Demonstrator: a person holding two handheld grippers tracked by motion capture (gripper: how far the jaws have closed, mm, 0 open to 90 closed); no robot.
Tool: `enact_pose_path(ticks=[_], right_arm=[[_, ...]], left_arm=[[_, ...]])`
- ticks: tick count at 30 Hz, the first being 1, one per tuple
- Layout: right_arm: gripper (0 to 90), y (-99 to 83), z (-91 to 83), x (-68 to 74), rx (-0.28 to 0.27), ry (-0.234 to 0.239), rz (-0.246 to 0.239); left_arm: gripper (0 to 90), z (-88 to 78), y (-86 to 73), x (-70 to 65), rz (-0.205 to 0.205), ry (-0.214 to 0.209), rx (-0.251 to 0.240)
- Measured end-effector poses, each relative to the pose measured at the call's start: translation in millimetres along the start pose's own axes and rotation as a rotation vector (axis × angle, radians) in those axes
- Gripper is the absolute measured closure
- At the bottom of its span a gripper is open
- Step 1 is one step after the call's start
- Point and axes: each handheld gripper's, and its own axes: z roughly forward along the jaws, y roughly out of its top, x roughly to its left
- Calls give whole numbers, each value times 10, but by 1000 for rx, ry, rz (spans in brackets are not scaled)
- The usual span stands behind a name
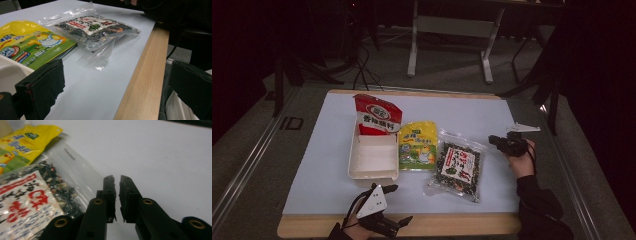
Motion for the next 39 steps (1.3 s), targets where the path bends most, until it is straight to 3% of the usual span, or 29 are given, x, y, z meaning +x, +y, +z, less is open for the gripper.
enact_pose_path(ticks=[8, 14, 20, 23, 25, 26, 28, 33, 39], right_arm=[[687, -16, -202, 61, -3, 28, -6], [613, -103, -33, 0, 87, 32, 14], [599, -127, 185, -40, 164, 43, 29], [672, -126, 240, -37, 174, 65, 37], [748, -106, 240, -19, 180, 69, 23], [833, -94, 232, -3, 182, 56, 9], [878, -68, 220, 3, 197, 57, -3], [896, -8, 189, 58, 204, 38, -35], [898, 75, 88, 64, 172, 20, -45]], left_arm=[[21, 16, 4, -2, 4, -2, 3], [21, 21, 5, 1, 3, -5, 2], [21, 20, 4, 4, 3, -5, 2], [21, 20, 4, 3, 3, -6, 2], [21, 21, 4, 3, 3, -6, 2], [21, 22, 4, 4, 3, -7, 3], [21, 25, 3, 4, 5, -8, 4], [21, 27, 5, 3, 2, -9, 4], [21, 28, 7, 2, -1, -11, 3]])
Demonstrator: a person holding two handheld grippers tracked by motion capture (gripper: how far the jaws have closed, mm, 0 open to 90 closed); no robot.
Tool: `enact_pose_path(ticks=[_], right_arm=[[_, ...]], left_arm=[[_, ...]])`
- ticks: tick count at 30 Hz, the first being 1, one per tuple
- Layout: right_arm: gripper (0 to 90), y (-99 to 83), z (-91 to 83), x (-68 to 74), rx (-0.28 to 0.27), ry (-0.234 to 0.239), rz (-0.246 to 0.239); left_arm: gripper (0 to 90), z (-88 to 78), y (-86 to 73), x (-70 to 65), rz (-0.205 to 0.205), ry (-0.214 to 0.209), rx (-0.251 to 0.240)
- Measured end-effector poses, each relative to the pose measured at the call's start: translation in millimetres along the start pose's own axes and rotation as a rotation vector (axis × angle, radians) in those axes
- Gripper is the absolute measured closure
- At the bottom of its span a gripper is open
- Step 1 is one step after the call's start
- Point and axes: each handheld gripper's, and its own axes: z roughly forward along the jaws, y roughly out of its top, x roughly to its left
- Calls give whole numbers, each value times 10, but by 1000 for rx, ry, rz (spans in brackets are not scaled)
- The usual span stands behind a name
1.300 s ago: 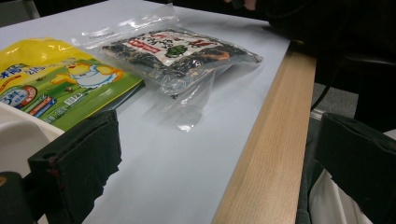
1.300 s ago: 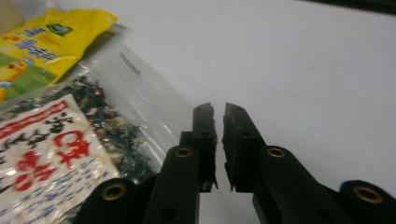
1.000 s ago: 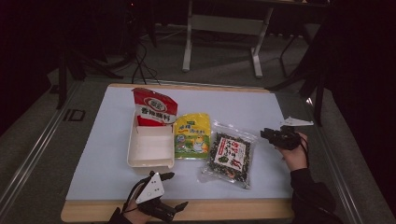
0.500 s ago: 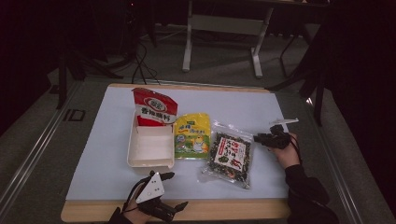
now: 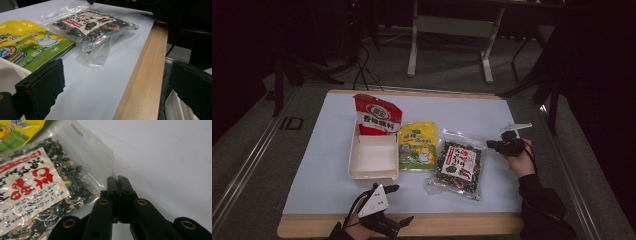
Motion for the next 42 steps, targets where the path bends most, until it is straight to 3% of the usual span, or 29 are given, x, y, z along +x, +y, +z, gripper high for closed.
enact_pose_path(ticks=[5, 9, 11, 18, 29, 35, 37, 42], right_arm=[[899, 50, -122, 5, -32, -15, -14], [899, 137, -275, 74, -56, -29, -59], [899, 188, -365, 103, -81, -23, -73], [900, 385, -658, 294, -148, -19, -152], [900, 669, -1131, 766, -268, 66, -279], [900, 718, -1265, 1002, -303, 111, -339], [900, 763, -1359, 1157, -325, 134, -381], [900, 817, -1494, 1348, -360, 181, -437]], left_arm=[[22, -3, 15, 0, -2, 6, 3], [22, -5, 49, 11, 2, 13, -1], [22, -12, 71, 18, -13, 8, -16], [36, -50, 171, 37, -57, -25, 13], [36, -89, 311, 62, -56, -18, 25], [35, -97, 412, 95, -49, -1, 22], [35, -97, 506, 141, -39, 9, 18], [35, -90, 561, 246, -57, 0, -6]])
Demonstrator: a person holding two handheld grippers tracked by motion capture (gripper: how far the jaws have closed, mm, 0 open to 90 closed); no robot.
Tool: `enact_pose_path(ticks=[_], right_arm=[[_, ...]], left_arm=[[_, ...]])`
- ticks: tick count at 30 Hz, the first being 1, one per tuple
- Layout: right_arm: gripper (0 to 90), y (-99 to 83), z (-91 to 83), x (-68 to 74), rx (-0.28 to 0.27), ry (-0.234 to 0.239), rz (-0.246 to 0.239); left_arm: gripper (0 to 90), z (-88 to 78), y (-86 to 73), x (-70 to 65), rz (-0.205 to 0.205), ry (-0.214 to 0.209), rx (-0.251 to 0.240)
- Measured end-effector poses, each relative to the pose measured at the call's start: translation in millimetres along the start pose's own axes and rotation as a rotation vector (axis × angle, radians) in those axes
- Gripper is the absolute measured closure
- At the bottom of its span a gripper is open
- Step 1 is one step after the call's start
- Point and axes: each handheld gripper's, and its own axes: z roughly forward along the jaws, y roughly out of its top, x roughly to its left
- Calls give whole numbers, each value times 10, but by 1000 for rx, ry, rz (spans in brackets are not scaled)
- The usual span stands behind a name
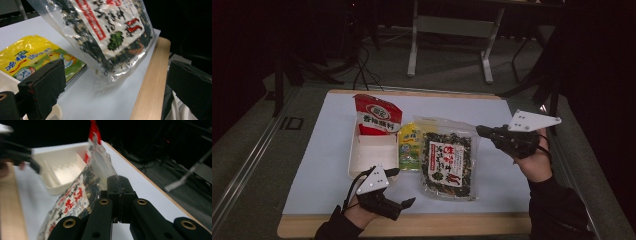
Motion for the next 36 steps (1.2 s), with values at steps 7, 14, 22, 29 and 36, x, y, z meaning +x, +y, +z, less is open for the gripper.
enact_pose_path(ticks=[7, 14, 22, 29, 36], right_arm=[[899, 214, -19, 179, -48, 91, -55], [899, 430, 66, 372, -66, 158, -129], [899, 688, 87, 570, -106, 220, -195], [899, 801, 20, 616, -156, 270, -204], [899, 730, 68, 583, -137, 268, -182]], left_arm=[[58, 96, -14, 118, -6, -11, 8], [81, 134, -62, 202, -24, -13, -2], [147, 108, -53, 256, -41, -33, -48], [224, 131, -16, 279, -50, -115, -116], [546, 104, 30, 202, -13, -195, -145]])
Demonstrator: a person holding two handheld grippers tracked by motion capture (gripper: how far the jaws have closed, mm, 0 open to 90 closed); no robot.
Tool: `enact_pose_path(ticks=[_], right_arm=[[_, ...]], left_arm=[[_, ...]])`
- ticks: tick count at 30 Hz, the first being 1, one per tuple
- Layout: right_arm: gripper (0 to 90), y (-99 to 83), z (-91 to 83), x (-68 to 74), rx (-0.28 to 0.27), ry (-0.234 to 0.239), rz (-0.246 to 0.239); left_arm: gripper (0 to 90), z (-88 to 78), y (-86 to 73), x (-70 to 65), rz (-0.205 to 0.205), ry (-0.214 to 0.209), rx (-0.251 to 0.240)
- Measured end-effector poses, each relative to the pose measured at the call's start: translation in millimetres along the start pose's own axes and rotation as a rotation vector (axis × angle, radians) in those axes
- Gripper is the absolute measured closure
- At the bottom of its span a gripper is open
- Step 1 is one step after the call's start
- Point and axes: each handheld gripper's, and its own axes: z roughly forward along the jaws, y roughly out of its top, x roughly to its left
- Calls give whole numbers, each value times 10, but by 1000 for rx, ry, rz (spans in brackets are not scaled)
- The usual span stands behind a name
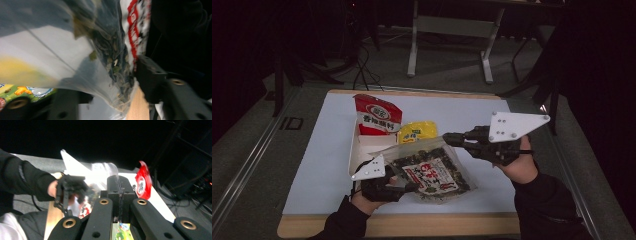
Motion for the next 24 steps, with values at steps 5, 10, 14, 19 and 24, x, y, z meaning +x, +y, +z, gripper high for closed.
enact_pose_path(ticks=[5, 10, 14, 19, 24], right_arm=[[897, -148, -32, -113, 31, -35, 58], [886, -279, -95, -197, 31, -64, 101], [783, -335, -162, -224, 17, -87, 113], [585, -444, -276, -265, -11, -118, 134], [474, -644, -373, -323, -12, -194, 189]], left_arm=[[727, -38, 54, -65, 34, 16, 31], [766, -17, 148, -163, 51, 16, 59], [771, 0, 210, -187, 56, 11, 78], [773, -22, 255, -193, 43, 27, 86], [773, -126, 388, -212, 60, 49, 68]])
